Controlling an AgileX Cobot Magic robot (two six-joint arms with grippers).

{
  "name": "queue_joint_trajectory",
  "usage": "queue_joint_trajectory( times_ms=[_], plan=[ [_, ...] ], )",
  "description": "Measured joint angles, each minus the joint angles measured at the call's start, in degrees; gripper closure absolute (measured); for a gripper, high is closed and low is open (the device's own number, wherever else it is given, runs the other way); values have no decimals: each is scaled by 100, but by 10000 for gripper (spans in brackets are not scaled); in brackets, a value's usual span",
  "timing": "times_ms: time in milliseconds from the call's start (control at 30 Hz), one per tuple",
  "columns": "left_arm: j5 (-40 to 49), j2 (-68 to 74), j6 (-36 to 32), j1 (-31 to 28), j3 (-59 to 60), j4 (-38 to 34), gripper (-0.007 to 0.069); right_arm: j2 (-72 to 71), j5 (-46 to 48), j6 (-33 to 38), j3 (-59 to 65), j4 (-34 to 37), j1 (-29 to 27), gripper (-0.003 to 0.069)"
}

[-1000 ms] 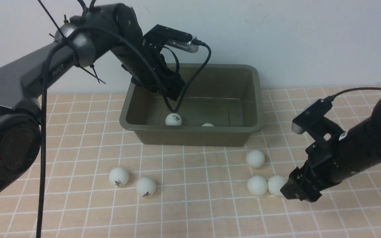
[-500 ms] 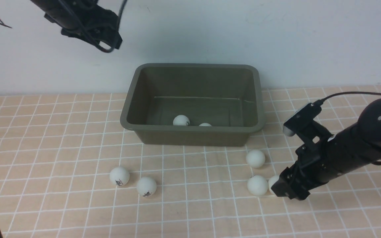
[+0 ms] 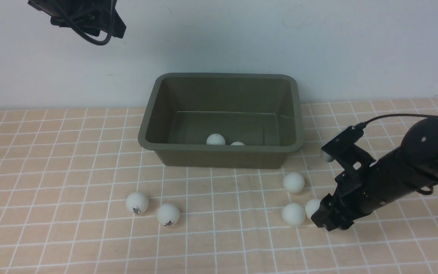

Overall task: Put the table tennis balls into the box on the light coffee tablecloth.
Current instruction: 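Reach for and grasp a ping pong ball on the table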

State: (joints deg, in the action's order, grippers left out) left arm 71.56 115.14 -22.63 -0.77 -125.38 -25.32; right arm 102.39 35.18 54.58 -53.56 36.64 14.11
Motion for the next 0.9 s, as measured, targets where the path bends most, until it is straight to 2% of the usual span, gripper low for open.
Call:
queue_joint_trajectory(
  times_ms=[200,400,467,567,733,900],
  plan=[
    [0,0,27,0,0,500,264,0,398,-232,-289,-151,0,325],
    [6,0,312,0,0,1282,264,0,1316,-1163,-706,-1210,0,325],
    [1,-49,347,0,98,1372,264,0,1809,-1566,-893,-1740,0,325],
    [1,-258,342,0,590,1381,264,-6,2456,-1845,-1170,-2016,0,325],
    [-5,-685,140,-36,1809,1488,264,-152,2908,-1864,-1750,-1776,0,325],
    [-41,-945,63,-427,3290,1429,264,-229,2919,-1836,-2790,-1021,7,325]
  ],
)
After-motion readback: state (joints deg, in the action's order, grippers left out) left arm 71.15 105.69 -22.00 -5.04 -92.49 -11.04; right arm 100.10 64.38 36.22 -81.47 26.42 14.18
